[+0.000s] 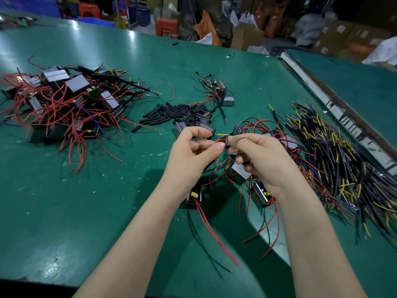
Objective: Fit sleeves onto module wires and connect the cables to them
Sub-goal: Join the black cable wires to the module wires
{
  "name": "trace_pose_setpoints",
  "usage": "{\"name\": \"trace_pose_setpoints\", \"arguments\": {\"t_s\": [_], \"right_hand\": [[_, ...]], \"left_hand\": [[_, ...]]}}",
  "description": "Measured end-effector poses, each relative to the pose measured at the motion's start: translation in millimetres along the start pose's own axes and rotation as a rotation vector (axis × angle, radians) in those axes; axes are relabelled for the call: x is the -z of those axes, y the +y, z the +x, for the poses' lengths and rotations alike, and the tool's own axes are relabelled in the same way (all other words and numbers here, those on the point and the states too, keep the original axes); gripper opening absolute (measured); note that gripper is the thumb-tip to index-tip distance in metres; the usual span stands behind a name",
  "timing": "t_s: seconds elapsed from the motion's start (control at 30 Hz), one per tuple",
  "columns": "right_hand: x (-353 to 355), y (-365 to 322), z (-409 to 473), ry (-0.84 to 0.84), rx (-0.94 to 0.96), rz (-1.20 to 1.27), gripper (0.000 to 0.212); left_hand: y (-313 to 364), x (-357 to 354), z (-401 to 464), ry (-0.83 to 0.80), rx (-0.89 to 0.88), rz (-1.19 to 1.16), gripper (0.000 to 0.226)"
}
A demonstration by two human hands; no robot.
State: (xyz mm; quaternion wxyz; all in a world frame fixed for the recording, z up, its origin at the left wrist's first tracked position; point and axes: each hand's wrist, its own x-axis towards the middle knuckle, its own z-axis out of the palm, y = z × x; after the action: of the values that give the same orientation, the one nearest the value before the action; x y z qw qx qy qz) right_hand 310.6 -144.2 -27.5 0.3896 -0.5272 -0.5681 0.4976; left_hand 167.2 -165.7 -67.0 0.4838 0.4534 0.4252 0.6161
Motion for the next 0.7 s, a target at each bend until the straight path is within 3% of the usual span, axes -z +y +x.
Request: {"name": "trace_pose_setpoints", "arguments": {"t_s": [0.23,0.37,0.47,0.7], "right_hand": [[-7.0,6.1,-1.8,0.022,0.106,0.079,0.022],[-13.5,9.2,-1.0,0.067,0.135,0.078,0.024],[-16.2,11.6,-1.0,0.074,0.154,0.087,0.021],[-25.5,15.3,-1.8,0.077,0.195,0.061,0.016]], "left_hand": [[-1.6,-0.2,0.9,0.052,-0.003,0.020,0.024],[-1.2,-0.2,-1.4,0.154,-0.195,0.380,0.024],[-1.7,-1.9,-5.2,0.183,-0.366,0.646,0.009],[-3.4,-5.0,-6.1,0.242,-0.458,0.862,0.013]]}}
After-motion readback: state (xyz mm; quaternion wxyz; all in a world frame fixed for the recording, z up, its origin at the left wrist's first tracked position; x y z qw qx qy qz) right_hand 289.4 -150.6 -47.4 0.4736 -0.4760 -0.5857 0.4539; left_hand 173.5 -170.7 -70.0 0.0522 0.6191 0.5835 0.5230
